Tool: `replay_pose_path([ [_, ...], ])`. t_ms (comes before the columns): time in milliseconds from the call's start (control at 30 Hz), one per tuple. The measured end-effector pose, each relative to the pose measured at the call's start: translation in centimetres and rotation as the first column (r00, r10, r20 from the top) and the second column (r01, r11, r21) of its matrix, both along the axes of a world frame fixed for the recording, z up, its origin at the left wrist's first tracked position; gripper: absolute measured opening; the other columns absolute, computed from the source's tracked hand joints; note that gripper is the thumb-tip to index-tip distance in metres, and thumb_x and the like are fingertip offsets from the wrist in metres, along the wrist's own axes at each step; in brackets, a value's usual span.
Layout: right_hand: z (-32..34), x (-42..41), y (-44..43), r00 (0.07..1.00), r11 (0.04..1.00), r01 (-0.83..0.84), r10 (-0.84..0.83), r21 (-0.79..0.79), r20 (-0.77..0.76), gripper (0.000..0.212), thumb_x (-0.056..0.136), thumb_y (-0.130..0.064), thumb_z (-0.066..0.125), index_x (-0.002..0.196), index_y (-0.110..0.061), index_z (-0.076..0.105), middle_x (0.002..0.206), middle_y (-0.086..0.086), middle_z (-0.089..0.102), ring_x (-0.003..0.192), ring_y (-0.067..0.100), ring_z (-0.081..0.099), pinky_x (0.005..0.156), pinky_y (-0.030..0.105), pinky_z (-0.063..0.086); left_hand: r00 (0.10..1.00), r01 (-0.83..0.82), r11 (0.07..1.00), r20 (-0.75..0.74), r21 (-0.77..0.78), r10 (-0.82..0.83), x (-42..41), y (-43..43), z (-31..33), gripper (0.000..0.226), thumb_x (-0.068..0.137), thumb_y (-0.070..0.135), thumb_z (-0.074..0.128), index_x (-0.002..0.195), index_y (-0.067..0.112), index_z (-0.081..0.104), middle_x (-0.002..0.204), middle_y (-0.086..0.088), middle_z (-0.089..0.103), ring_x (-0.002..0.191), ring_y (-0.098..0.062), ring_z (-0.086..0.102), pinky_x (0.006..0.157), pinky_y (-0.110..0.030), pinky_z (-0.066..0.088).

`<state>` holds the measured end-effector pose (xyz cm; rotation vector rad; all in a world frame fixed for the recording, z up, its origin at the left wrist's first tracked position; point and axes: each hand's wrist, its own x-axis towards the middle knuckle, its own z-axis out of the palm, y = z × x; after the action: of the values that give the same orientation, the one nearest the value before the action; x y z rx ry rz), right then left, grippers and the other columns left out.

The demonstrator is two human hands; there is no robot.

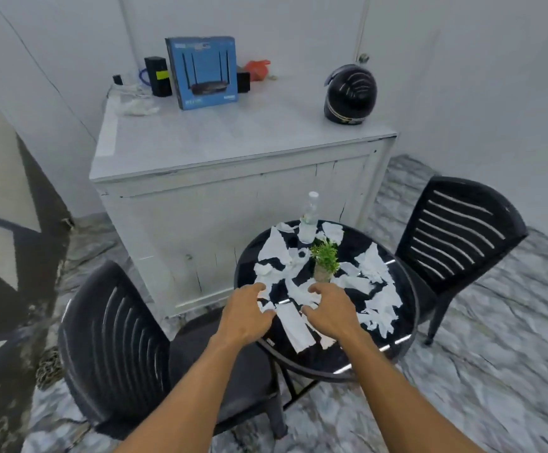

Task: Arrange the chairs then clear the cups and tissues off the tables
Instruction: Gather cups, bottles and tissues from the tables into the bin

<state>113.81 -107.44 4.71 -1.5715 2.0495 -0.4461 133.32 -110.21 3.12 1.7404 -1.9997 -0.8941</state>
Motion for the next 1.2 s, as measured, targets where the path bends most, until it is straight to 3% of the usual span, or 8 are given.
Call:
replay_pose_path([
  [100, 0.4, -1.4, -2.0, 0.998, 0.997, 0.069, -0.069, -0.023, 0.01, 0.052, 0.08, -0.037, 0.068, 0.129, -0.025, 0.058, 0.136, -0.005, 0.057, 0.107, 0.019, 0.064, 0.094, 0.034, 0.049, 0.998, 0.059, 0.998, -0.011, 0.005, -0.059, -1.3, -3.4, 0.2, 0.064, 0.088, 0.034, 0.065, 0.147, 0.023, 0.043, 0.151, 0.002, 0.043, 0.141, -0.019, 0.035, 0.113, -0.036, 0.033],
  [200, 0.8, -2.9, -4.0, 0.995, 0.994, 0.102, -0.103, -0.048, -0.011, 0.045, 0.081, -0.033, 0.069, 0.124, -0.022, 0.063, 0.129, -0.006, 0.062, 0.117, 0.017, 0.058, 0.095, 0.033, 0.048, 0.995, 0.094, 0.995, -0.016, -0.028, -0.094, -3.3, -6.4, 0.5, 0.062, 0.088, 0.034, 0.067, 0.146, 0.023, 0.045, 0.151, 0.002, 0.045, 0.141, -0.019, 0.036, 0.112, -0.035, 0.032],
  [367, 0.6, -5.5, -8.0, 0.987, 0.985, 0.159, -0.159, -0.073, 0.007, 0.041, 0.085, -0.035, 0.07, 0.123, -0.021, 0.065, 0.123, -0.003, 0.065, 0.11, 0.018, 0.061, 0.084, 0.03, 0.047, 0.989, 0.149, 0.988, -0.018, -0.043, -0.15, -6.6, -11.0, 0.4, 0.062, 0.088, 0.034, 0.068, 0.145, 0.023, 0.046, 0.148, 0.002, 0.047, 0.139, -0.018, 0.037, 0.111, -0.035, 0.033],
  [567, -0.2, -10.0, -14.8, 0.99, 0.987, 0.141, -0.139, -0.08, 0.03, 0.05, 0.079, -0.033, 0.07, 0.128, -0.023, 0.061, 0.13, -0.003, 0.059, 0.116, 0.018, 0.056, 0.093, 0.036, 0.049, 0.993, 0.117, 0.993, -0.016, -0.033, -0.118, -10.8, -17.1, -0.4, 0.065, 0.089, 0.036, 0.068, 0.147, 0.025, 0.042, 0.151, 0.004, 0.045, 0.141, -0.017, 0.034, 0.114, -0.035, 0.03],
  [800, -1.8, -15.4, -24.8, 0.997, 0.996, 0.052, -0.047, -0.077, 0.069, 0.052, 0.084, -0.034, 0.07, 0.133, -0.021, 0.058, 0.138, -0.001, 0.055, 0.125, 0.018, 0.052, 0.099, 0.034, 0.044, 1.0, -0.011, 0.999, -0.026, -0.035, 0.01, -16.8, -25.6, -0.7, 0.064, 0.081, 0.035, 0.071, 0.141, 0.027, 0.048, 0.138, 0.004, 0.057, 0.127, -0.021, 0.052, 0.103, -0.04, 0.045],
  [1067, -4.1, -18.7, -31.2, 0.996, 0.998, -0.055, 0.057, -0.029, 0.073, 0.049, 0.085, -0.032, 0.069, 0.132, -0.021, 0.058, 0.138, -0.001, 0.056, 0.128, 0.019, 0.049, 0.098, 0.032, 0.041, 0.976, -0.206, 0.977, -0.064, 0.061, 0.21, -21.3, -33.1, -3.1, 0.084, 0.077, 0.036, 0.077, 0.149, 0.027, 0.034, 0.146, -0.004, 0.049, 0.134, -0.025, 0.045, 0.108, -0.046, 0.042],
  [1200, -5.5, -20.5, -32.6, 0.995, 0.999, -0.055, 0.054, 0.001, 0.08, 0.048, 0.086, -0.032, 0.068, 0.132, -0.023, 0.058, 0.137, -0.003, 0.055, 0.129, 0.018, 0.048, 0.099, 0.034, 0.041, 0.959, -0.251, 0.966, -0.117, 0.064, 0.257, -22.9, -35.1, -5.5, 0.081, 0.069, 0.038, 0.083, 0.139, 0.03, 0.042, 0.133, 0.001, 0.056, 0.124, -0.024, 0.052, 0.102, -0.049, 0.047],
])
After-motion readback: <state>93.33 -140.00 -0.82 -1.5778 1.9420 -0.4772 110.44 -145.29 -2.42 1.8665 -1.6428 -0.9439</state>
